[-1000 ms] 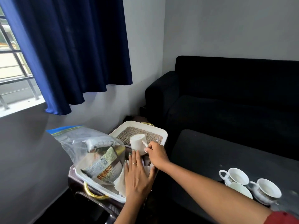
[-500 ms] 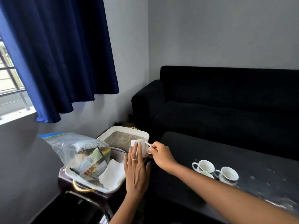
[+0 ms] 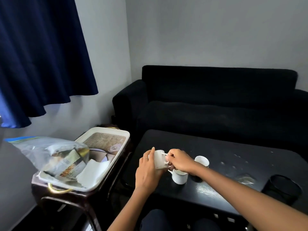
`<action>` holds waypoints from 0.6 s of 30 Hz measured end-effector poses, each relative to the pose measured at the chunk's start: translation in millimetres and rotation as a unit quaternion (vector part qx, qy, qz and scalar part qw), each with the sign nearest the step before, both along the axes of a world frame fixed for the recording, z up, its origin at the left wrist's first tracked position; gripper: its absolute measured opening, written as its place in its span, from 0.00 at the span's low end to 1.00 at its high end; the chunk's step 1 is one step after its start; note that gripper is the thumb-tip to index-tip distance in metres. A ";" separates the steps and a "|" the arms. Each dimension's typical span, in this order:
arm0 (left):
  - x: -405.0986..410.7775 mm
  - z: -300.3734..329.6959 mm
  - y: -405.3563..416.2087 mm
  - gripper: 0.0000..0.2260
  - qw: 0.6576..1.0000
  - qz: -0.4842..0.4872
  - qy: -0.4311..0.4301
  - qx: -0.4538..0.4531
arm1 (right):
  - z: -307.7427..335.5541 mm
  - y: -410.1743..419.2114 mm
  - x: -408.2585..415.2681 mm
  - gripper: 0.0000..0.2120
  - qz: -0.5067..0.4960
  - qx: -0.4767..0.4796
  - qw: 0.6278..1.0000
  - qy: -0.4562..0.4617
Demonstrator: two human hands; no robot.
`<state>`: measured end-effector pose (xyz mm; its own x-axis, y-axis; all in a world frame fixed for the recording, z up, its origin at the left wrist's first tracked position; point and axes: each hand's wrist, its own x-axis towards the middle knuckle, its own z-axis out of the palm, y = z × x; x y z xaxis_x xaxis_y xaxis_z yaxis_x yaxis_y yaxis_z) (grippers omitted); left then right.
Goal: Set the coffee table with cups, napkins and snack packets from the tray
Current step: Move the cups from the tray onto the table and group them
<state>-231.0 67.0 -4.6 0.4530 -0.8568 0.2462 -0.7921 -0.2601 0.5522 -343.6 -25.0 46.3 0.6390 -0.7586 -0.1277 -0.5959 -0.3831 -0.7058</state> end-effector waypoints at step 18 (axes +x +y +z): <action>-23.2 -8.2 -0.7 0.24 0.802 0.078 0.591 0.046 | -15.1 6.0 -34.7 0.08 -0.066 0.092 0.987 -0.116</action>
